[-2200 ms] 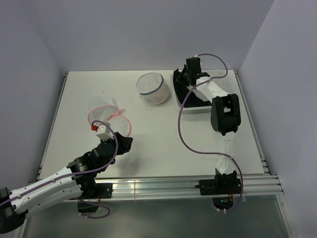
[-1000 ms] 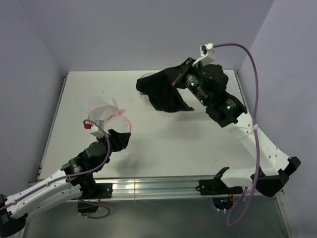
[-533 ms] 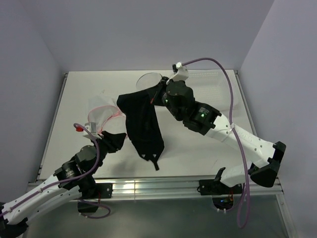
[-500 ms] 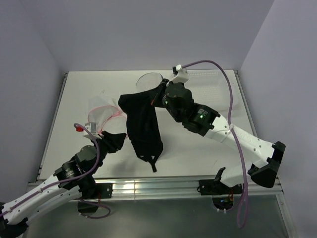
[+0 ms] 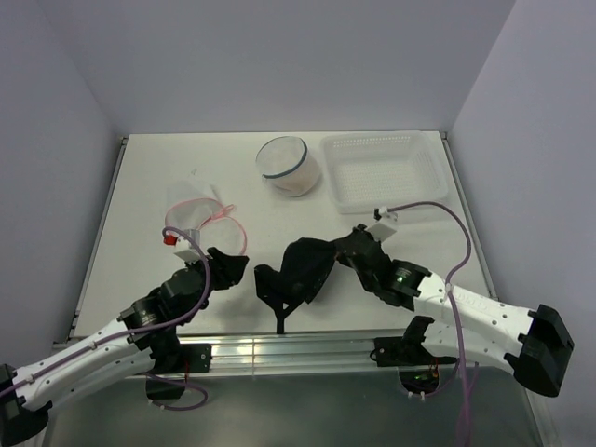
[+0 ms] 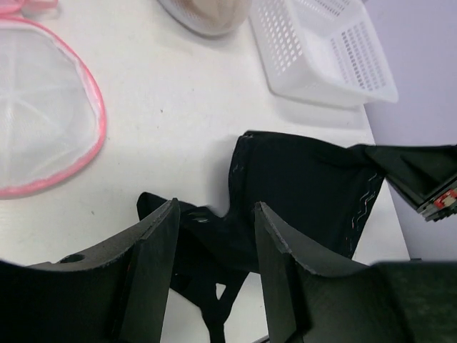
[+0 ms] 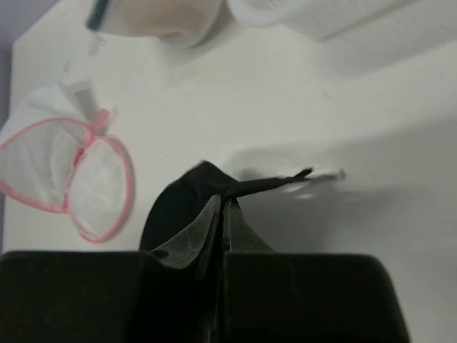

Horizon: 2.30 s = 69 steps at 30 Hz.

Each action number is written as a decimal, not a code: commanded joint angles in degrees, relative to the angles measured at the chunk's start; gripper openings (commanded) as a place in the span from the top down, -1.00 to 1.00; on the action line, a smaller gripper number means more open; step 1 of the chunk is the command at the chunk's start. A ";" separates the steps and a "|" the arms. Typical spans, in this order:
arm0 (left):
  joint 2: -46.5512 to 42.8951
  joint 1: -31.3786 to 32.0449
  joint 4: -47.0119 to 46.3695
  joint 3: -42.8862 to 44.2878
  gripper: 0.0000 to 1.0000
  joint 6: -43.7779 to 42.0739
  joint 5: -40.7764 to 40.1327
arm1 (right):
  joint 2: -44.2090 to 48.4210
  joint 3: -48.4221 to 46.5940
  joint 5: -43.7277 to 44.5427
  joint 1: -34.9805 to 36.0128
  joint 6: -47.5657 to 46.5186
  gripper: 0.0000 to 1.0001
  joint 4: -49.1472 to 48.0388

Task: Place the bra in the laundry bag and zip it closed

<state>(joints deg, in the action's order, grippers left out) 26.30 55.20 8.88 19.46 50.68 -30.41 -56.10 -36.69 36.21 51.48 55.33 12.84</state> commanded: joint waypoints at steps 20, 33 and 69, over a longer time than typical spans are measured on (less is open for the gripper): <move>16.85 -0.09 -23.47 -4.35 -0.01 0.48 18.02 | 11.36 12.87 8.45 -5.17 9.27 1.00 2.64; 20.54 -0.09 -29.53 -6.63 -0.01 1.71 21.80 | 23.40 17.61 -12.37 -3.67 -4.96 1.00 -19.69; 42.51 0.17 -29.01 8.75 0.00 -6.46 16.79 | 18.65 4.43 -14.22 -2.79 4.87 -0.59 17.65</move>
<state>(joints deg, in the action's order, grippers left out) 67.44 55.20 -18.98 25.32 47.40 -11.73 -39.40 -30.57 24.32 48.25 57.93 24.53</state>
